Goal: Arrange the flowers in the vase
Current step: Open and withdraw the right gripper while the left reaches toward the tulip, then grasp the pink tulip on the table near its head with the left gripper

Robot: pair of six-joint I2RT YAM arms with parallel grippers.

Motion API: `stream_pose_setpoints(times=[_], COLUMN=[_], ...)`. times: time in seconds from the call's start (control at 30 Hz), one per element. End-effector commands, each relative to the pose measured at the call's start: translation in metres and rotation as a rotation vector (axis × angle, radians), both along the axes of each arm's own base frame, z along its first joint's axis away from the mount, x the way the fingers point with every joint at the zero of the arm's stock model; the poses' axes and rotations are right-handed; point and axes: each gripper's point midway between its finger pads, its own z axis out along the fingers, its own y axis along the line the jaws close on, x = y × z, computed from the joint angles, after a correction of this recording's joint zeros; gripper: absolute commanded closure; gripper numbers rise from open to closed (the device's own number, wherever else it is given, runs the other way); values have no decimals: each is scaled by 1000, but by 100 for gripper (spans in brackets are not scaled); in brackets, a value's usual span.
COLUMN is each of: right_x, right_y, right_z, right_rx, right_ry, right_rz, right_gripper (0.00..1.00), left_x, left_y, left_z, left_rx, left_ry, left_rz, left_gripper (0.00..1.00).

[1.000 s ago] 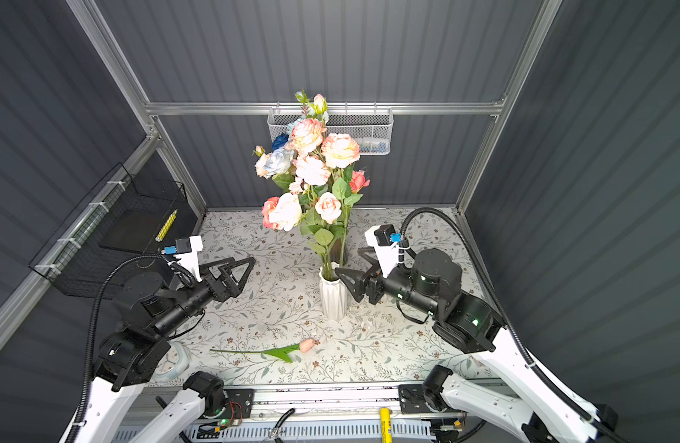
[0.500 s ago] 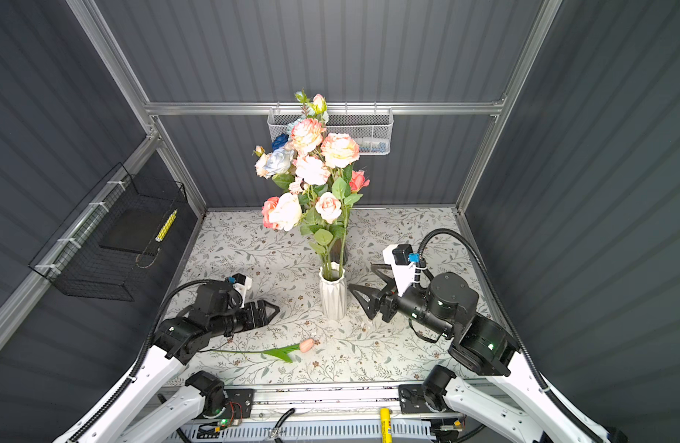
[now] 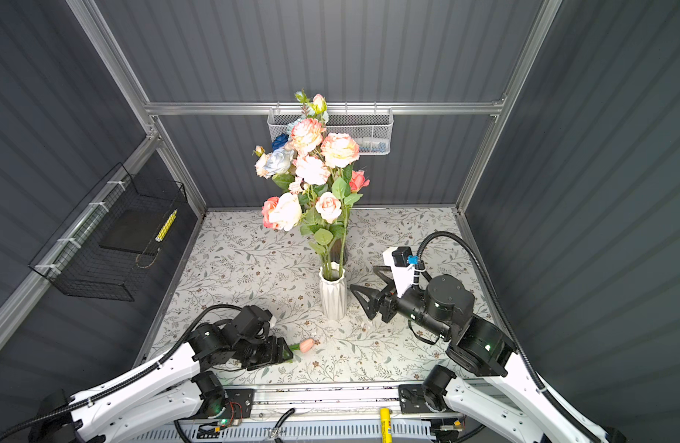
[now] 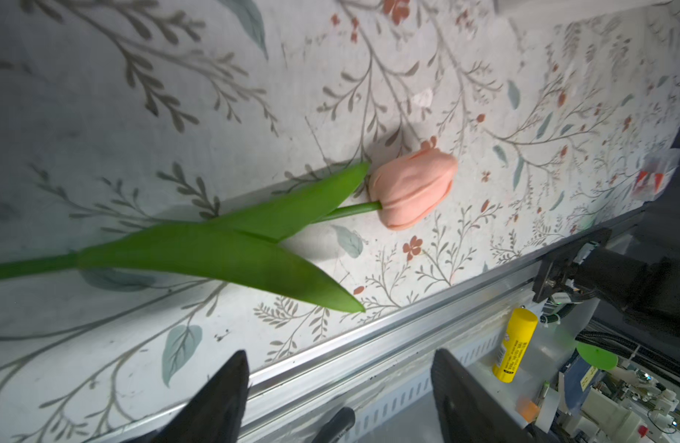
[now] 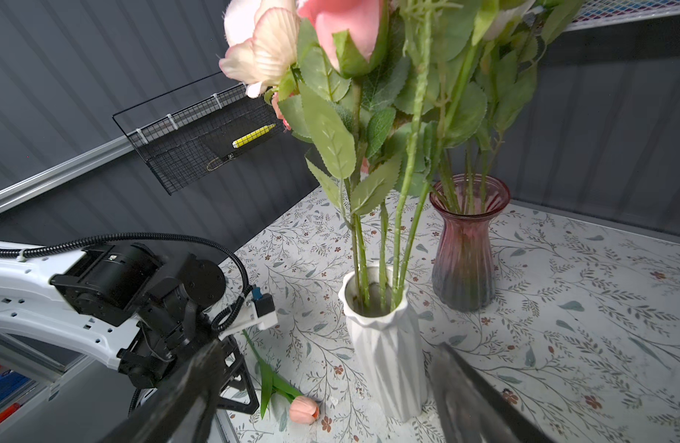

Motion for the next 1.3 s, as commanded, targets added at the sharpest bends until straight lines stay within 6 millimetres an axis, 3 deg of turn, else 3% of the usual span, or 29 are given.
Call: stream_pose_setpoints(times=[0.0, 0.17, 0.33, 0.43, 0.6, 0.8, 0.9, 1.0, 1.13, 1.27], right_x=[-1, -3, -6, -8, -10, -10, -8, -9, -11, -11], right_y=[-9, -15, -19, -23, -29, -31, -31, -30, -31, -28], right_z=[3, 1, 6, 4, 0, 2, 0, 2, 1, -2], right_rx=[6, -2, 4, -5, -10, -11, -16, -11, -7, -5], right_ry=[-28, -38, -60, -63, -67, -76, -76, -74, -74, -67], right_rz=[-31, -41, -42, -47, -64, -70, -79, -72, -67, -55], right_gripper=[14, 14, 13, 13, 13, 13, 13, 12, 12, 13], left_x=[-10, -4, 23, 58, 118, 224, 265, 285, 295, 313], left_y=[-9, -13, -20, -15, 10, 50, 45, 40, 57, 71], left_z=[-9, -21, -38, -33, -33, -9, 6, 18, 44, 42], left_rx=[-34, -23, 17, 12, 67, 62, 1, -49, -30, -67], left_ry=[104, 108, 44, -14, -120, -317, -389, -419, -495, -508], left_rz=[41, 57, 60, 102, 173, 363, 417, 462, 506, 530], left_gripper=[24, 24, 25, 27, 31, 32, 31, 30, 30, 33])
